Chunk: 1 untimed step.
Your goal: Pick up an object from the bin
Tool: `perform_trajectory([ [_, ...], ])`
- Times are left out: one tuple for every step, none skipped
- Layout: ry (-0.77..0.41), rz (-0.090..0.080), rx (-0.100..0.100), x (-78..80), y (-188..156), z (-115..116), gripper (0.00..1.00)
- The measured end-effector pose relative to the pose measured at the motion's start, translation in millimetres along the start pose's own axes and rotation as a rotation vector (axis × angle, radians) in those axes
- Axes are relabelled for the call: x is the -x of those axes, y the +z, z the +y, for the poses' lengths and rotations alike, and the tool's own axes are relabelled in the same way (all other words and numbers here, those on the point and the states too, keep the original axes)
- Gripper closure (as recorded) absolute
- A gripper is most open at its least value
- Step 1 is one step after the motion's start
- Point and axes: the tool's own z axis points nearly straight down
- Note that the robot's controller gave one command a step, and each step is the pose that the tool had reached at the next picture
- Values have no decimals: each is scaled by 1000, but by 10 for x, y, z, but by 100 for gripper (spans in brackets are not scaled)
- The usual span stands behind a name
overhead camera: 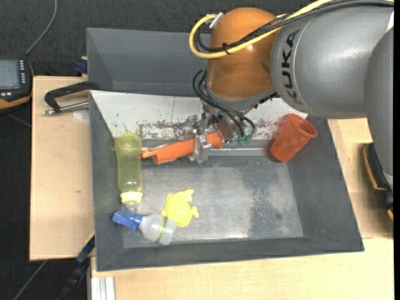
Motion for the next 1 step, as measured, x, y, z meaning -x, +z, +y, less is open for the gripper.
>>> perform_trajectory([
  [-5,2,1,38,-478,72,100],
])
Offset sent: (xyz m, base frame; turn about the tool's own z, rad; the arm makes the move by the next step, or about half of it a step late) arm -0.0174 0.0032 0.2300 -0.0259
